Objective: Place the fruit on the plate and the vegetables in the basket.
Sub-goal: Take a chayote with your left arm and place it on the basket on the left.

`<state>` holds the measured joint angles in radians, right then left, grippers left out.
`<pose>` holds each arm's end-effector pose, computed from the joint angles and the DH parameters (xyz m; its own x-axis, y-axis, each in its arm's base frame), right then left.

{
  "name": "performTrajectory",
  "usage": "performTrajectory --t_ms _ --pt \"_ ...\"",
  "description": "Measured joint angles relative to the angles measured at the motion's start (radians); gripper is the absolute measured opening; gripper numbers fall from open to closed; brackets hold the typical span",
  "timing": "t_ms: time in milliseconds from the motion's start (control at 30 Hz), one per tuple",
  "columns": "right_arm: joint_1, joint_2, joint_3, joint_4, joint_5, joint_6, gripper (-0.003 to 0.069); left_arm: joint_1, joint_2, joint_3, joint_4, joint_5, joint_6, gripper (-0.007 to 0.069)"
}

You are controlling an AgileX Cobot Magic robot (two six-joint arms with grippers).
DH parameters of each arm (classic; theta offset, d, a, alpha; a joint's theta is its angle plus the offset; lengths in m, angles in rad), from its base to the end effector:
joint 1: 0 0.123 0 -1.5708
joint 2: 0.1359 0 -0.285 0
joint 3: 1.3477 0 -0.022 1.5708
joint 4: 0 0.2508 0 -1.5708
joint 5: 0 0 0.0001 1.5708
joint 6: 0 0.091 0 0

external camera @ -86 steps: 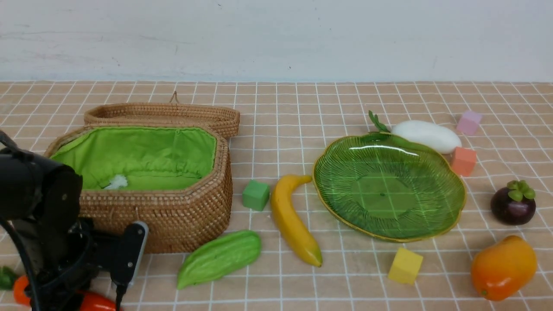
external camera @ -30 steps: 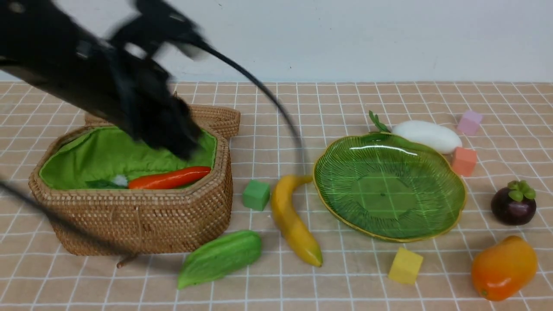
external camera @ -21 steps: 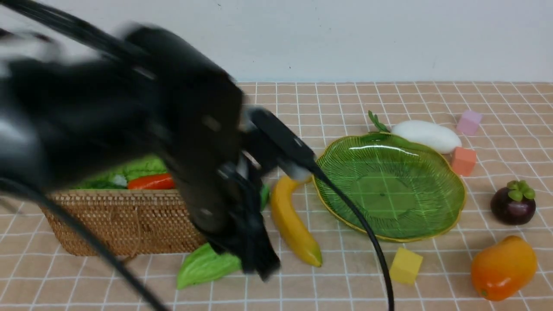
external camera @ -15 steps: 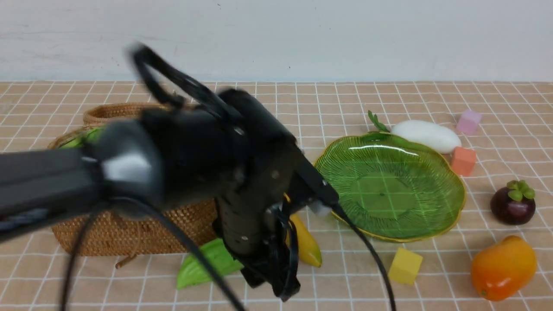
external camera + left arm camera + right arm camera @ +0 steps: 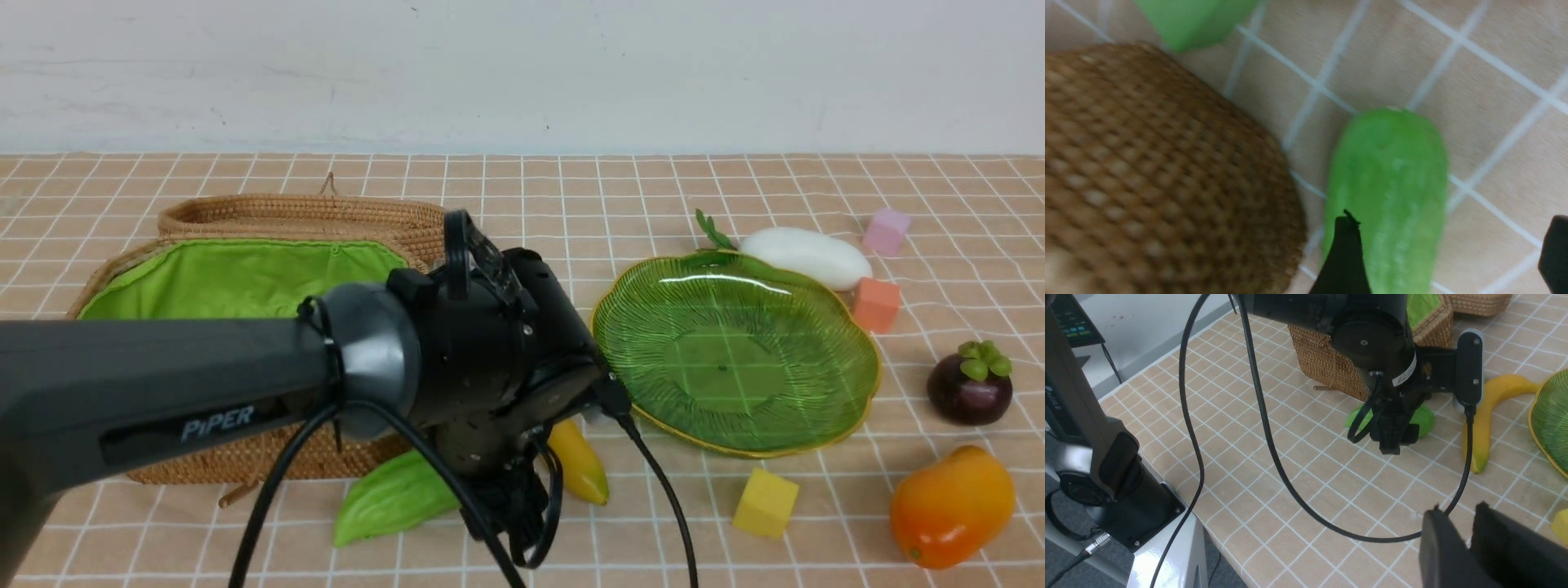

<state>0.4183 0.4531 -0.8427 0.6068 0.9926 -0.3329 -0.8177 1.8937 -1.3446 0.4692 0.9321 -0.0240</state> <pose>0.0268 0.0595 0.3831 -0.3971 -0.1480 -0.9058 -0.7434 0.6306 0.2229 0.2840 -0.2546 0.2039 -0.4757 0.8702 -0.1279 0.7774 0.4840 0.4018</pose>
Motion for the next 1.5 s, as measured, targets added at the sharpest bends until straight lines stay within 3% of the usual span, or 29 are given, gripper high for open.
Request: performTrajectory --t_ms 300,800,867,967,1167,1300,1400,1500 --pt "0.000 0.000 0.000 0.000 0.010 0.000 0.0141 0.000 0.052 0.000 0.104 -0.073 -0.004 0.0578" --pt "0.000 -0.003 -0.001 0.000 0.038 0.000 0.0144 0.000 0.125 -0.011 0.091 -0.040 -0.004 0.0534" --pt "0.000 -0.003 -0.001 0.000 0.038 0.000 0.0144 0.000 0.125 -0.011 0.086 -0.040 -0.004 0.0514" --pt "0.000 -0.006 -0.001 0.000 0.038 0.000 0.0144 0.000 0.126 -0.012 0.066 -0.033 -0.026 0.0417" --pt "0.000 -0.010 -0.001 0.000 0.031 0.000 0.0144 -0.013 0.102 -0.011 0.001 0.018 -0.037 0.0416" --pt "0.000 -0.010 -0.006 0.000 -0.025 0.000 0.0144 -0.073 -0.001 -0.004 -0.061 0.088 -0.026 0.0416" --pt "0.000 -0.010 -0.025 -0.001 -0.142 -0.017 0.0144 -0.104 -0.157 -0.004 -0.071 0.126 0.046 0.0416" --pt "0.000 -0.010 -0.031 -0.003 -0.261 -0.060 0.0144 -0.062 -0.270 -0.004 -0.065 0.133 0.165 0.0416"
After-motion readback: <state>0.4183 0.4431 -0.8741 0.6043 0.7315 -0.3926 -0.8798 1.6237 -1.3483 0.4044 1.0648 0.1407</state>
